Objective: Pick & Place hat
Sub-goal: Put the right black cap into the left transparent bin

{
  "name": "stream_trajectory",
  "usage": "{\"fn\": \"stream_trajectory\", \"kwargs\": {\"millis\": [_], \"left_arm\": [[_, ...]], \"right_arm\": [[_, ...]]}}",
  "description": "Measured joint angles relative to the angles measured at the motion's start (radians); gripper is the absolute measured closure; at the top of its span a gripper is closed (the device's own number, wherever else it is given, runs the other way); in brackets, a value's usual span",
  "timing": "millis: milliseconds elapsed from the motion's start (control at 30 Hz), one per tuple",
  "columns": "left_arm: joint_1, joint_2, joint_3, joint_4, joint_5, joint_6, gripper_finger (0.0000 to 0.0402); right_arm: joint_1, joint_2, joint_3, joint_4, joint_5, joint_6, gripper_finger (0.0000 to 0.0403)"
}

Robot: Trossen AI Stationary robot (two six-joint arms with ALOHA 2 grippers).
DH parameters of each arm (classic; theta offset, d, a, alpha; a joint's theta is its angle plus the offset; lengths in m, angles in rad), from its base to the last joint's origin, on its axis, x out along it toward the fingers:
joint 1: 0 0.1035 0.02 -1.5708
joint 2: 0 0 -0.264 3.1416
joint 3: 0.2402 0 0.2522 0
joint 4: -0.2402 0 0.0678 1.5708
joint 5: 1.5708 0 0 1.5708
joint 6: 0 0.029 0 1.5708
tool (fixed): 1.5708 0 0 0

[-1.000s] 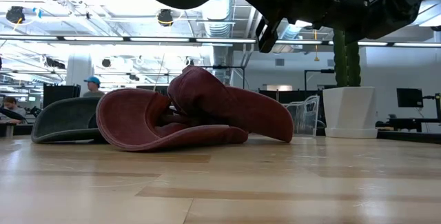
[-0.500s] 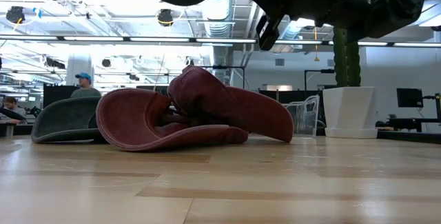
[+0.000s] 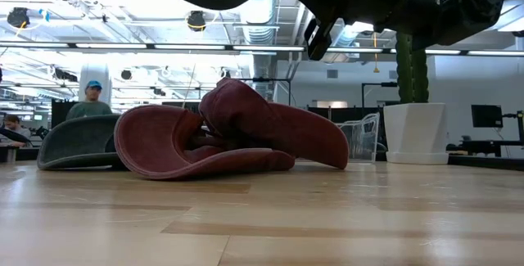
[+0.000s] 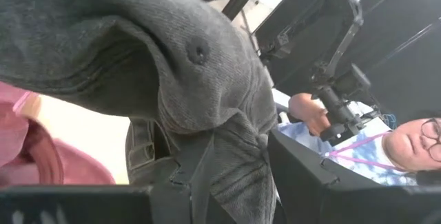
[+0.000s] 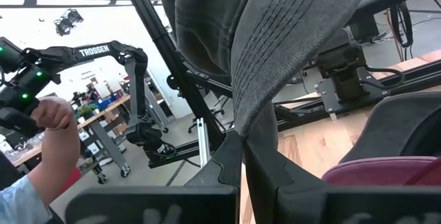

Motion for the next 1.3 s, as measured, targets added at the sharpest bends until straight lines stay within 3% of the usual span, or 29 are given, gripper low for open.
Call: {"fn": "stream_trajectory", "kwargs": {"millis": [567, 1300], "left_arm": [[-0.089, 0.0, 0.0, -0.006, -0.011, -0.027, 0.0266], [-0.096, -0.008, 0.0, -0.024, -0.054, -0.033, 0.0266]], "right_arm": [[0.002, 0.0, 0.0, 0.005, 0.016, -0.017, 0.0403], [0.063, -0.003, 0.0, 0.05, 0.013, -0.054, 0.0403]]}}
